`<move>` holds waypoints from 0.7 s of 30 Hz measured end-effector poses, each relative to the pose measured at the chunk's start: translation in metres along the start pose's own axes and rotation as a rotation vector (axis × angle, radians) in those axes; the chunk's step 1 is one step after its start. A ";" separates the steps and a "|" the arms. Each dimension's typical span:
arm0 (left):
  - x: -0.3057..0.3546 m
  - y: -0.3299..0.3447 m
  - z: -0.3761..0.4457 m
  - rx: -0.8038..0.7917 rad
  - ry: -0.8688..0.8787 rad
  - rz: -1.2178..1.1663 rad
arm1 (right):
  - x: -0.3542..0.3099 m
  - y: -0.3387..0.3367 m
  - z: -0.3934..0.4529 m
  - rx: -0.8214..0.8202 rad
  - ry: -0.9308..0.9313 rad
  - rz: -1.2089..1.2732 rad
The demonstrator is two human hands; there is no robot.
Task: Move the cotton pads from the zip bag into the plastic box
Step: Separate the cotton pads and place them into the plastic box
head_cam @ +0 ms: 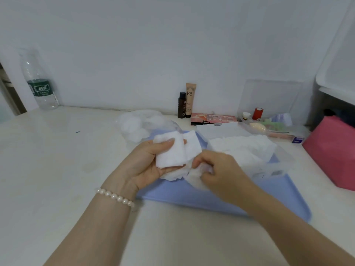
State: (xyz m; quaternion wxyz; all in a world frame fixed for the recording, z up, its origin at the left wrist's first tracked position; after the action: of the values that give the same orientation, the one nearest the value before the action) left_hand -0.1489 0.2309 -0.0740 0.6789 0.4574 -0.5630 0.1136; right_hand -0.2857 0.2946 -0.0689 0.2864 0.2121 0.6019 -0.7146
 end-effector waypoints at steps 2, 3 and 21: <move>-0.002 -0.001 0.001 -0.008 0.001 0.051 | -0.003 -0.015 0.002 -0.012 0.116 0.401; -0.004 -0.001 0.002 -0.013 -0.003 0.080 | -0.002 -0.021 0.002 -0.036 0.153 0.608; -0.027 0.017 0.010 0.031 0.021 -0.012 | -0.004 -0.022 0.005 -0.139 0.229 1.243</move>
State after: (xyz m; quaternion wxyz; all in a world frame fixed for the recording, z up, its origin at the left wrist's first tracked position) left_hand -0.1758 0.2429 -0.0890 0.6781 0.4703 -0.5513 0.1229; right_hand -0.2967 0.2932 -0.0495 0.5948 0.5778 0.4380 -0.3470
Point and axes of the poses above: each hand's wrist, its own z-axis towards the middle knuckle, its own y-axis out of the palm, x = y × z, the point moved 5 cm from there along z, towards the middle knuckle, and after that the axes turned 7 degrees about -x, right-handed, at the moved point
